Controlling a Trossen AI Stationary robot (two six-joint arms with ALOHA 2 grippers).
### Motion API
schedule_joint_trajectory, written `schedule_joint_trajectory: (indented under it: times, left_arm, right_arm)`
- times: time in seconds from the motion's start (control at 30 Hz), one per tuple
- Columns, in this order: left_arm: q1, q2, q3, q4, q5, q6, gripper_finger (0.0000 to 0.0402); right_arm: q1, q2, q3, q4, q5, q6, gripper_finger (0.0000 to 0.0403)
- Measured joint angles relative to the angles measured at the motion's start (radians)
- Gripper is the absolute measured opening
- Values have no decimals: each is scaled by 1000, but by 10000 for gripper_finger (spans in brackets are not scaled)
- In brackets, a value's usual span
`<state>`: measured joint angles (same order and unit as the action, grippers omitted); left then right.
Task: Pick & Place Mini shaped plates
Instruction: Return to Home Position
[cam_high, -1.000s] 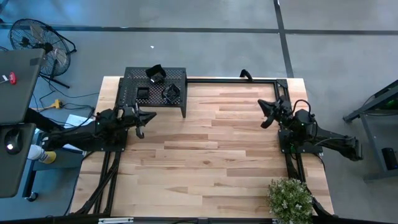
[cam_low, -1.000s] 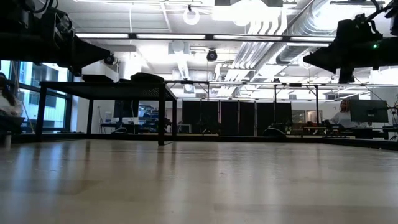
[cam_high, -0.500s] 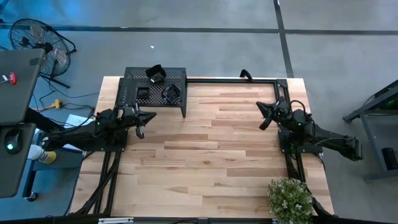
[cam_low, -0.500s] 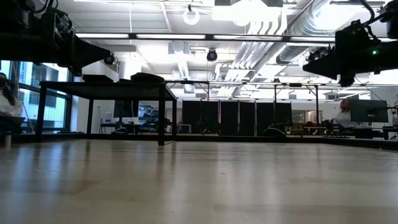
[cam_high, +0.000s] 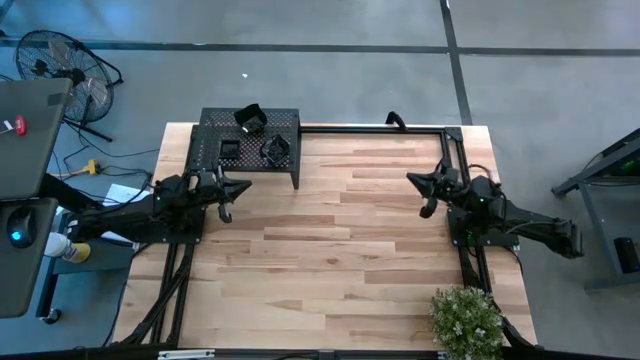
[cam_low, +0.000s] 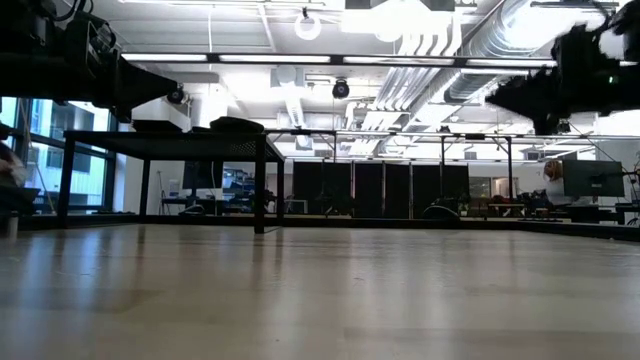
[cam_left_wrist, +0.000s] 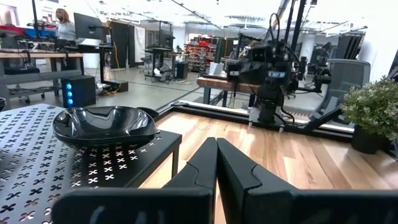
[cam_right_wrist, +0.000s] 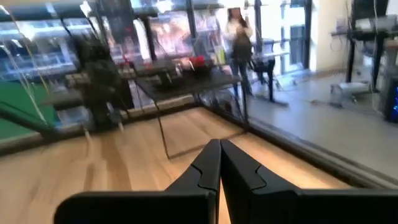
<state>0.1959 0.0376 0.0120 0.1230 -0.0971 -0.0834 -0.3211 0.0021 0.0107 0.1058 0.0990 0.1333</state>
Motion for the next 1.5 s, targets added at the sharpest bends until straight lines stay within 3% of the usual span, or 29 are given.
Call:
schedule_joint_trajectory:
  times: [0.17,0.33,0.63,0.7,0.93,1.0,1.5]
  left_arm:
    - [0,0,0,-4,0,0,1]
    - [0,0,0,-10,2,-1,1]
    - [0,0,0,-20,127,-56,1]
    - [0,0,0,-21,79,-55,1]
    - [0,0,0,-21,-269,-41,1]
    - [0,0,0,-21,-321,-40,1]
    - [0,0,0,-21,-332,-38,1]
  right_arm:
    - [0,6,-1,-49,28,-3,3]
    - [0,6,-1,-45,122,14,3]
    - [0,10,-1,-47,136,-36,6]
    - [0,10,-1,-48,137,-37,4]
    - [0,10,-1,-49,137,-37,4]
    - [0,10,-1,-46,133,-37,8]
    - [0,11,-1,-33,134,-37,7]
